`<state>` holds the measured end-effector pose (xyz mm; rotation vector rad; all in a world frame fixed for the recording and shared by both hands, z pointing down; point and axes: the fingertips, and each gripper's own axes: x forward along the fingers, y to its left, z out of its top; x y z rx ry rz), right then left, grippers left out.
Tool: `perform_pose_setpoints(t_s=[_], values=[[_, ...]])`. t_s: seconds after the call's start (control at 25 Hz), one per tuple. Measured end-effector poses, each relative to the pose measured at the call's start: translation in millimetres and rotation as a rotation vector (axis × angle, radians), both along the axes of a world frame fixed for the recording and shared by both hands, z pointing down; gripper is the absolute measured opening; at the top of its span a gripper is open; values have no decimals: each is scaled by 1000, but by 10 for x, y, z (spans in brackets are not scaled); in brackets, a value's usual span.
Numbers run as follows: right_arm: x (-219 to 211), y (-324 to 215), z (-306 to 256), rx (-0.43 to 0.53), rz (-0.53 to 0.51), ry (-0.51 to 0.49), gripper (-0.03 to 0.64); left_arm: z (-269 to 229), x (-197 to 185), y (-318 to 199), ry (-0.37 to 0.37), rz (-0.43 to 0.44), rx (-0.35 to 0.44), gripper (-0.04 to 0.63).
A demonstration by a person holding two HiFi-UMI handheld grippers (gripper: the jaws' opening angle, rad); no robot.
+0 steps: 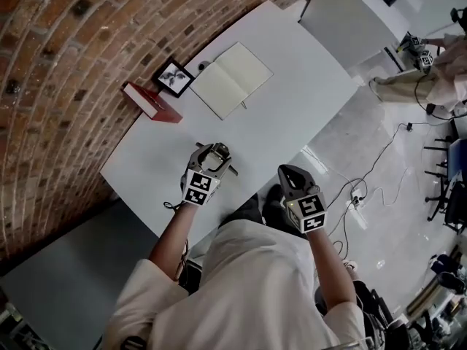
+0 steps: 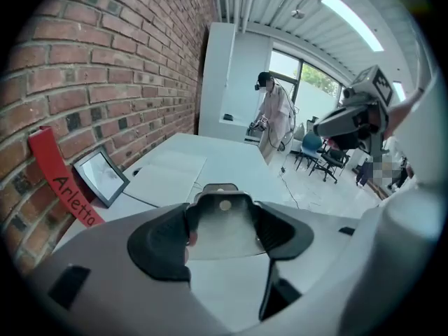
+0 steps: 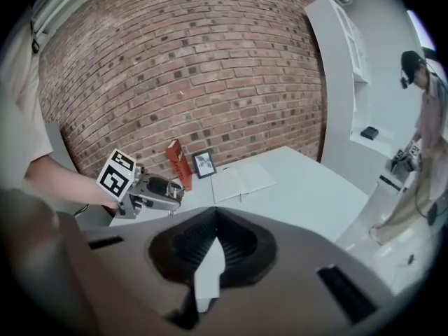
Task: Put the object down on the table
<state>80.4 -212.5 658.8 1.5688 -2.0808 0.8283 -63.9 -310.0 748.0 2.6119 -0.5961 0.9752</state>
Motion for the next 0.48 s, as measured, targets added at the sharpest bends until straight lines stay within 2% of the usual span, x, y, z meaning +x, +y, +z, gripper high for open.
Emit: perform_pose_setpoints(t_s=[0.48], values=[[-30,-120,396,-74,-13,-22,3,733,121,-265,-156,89,19,278]])
